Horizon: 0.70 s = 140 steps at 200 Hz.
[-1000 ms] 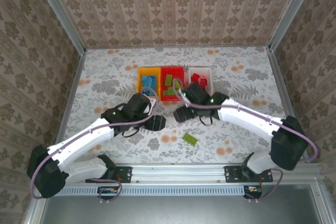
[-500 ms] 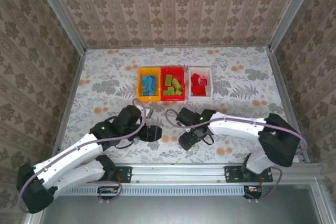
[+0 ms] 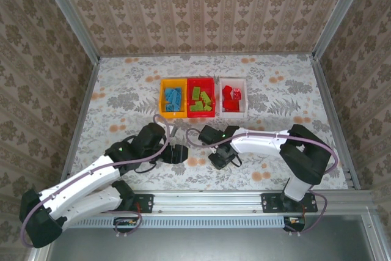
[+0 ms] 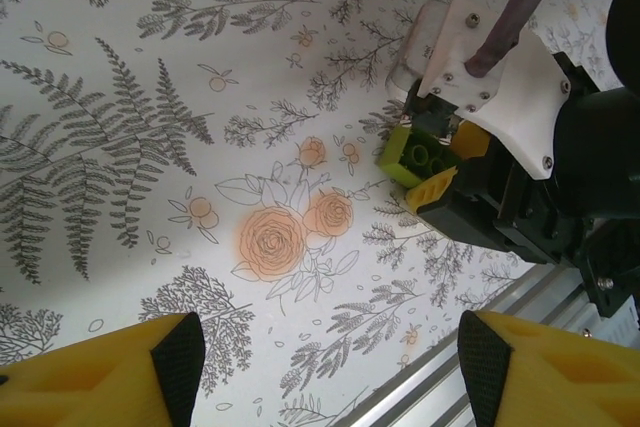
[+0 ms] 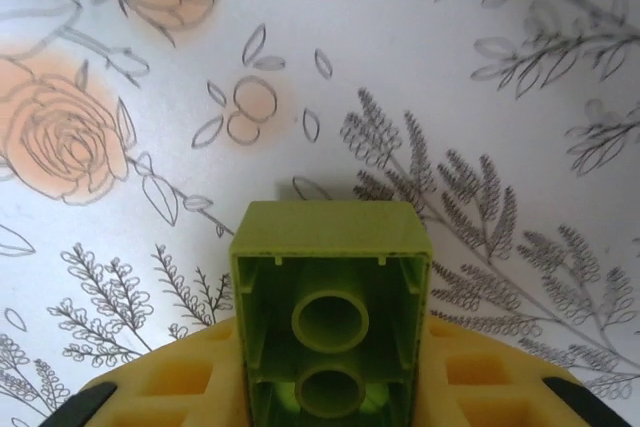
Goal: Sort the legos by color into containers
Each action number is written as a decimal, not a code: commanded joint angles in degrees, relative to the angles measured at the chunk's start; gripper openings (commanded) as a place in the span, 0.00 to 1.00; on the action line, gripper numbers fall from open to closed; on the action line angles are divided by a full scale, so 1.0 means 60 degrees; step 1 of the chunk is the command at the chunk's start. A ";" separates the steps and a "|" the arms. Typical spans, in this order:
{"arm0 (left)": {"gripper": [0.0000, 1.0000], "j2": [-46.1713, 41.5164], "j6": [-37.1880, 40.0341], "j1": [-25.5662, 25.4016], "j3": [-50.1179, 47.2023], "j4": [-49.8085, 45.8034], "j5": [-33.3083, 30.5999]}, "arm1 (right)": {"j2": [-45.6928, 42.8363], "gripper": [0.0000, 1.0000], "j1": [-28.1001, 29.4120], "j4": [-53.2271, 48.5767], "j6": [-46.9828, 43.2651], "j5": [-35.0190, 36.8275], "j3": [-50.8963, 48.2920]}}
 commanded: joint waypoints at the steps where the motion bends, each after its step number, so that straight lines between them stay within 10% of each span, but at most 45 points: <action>1: 0.70 -0.0148 -0.0291 -0.0076 0.0767 -0.0624 -0.1261 | -0.0483 0.30 -0.0428 -0.0099 0.0286 0.0130 0.0923; 42: 0.70 0.0262 -0.0537 0.0081 0.2054 -0.1284 -0.3149 | 0.0233 0.29 -0.1848 0.0187 0.0975 -0.0424 0.3067; 140: 0.70 0.1678 -0.0270 0.1283 0.3595 -0.1075 -0.2842 | 0.5054 0.34 -0.2923 -0.1488 0.1822 0.0159 0.9168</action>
